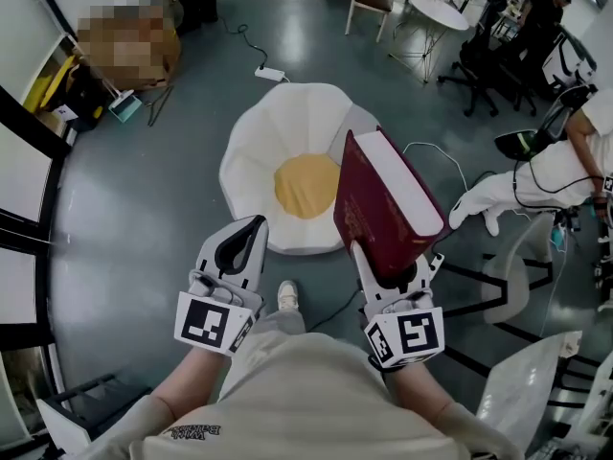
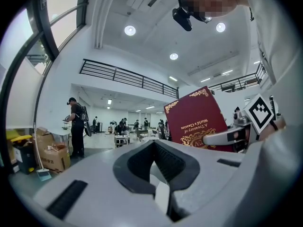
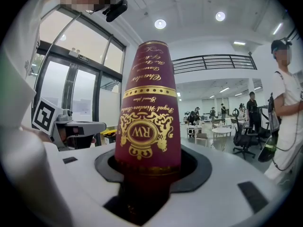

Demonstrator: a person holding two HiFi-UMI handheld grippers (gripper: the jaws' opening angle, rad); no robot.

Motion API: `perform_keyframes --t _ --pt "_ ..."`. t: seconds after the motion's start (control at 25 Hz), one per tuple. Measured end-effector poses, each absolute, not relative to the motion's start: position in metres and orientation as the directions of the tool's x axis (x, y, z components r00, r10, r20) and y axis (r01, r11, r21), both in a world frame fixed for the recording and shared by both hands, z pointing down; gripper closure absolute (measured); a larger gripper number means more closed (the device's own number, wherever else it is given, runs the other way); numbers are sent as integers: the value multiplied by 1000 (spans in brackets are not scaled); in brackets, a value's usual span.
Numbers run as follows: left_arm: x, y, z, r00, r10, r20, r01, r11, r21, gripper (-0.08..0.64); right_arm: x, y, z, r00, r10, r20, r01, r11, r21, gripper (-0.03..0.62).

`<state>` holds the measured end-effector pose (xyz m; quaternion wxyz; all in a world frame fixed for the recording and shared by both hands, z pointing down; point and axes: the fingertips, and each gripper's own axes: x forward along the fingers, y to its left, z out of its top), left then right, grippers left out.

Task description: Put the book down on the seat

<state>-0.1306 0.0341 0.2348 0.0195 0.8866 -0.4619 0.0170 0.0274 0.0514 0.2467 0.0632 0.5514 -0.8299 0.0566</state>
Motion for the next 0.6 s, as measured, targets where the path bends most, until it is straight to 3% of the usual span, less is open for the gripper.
perform_keyframes --t 0.6 --pt "-134 -27 237 620 -784 41 -785 -619 35 555 14 -17 246 -360 -914 186 -931 364 -15 376"
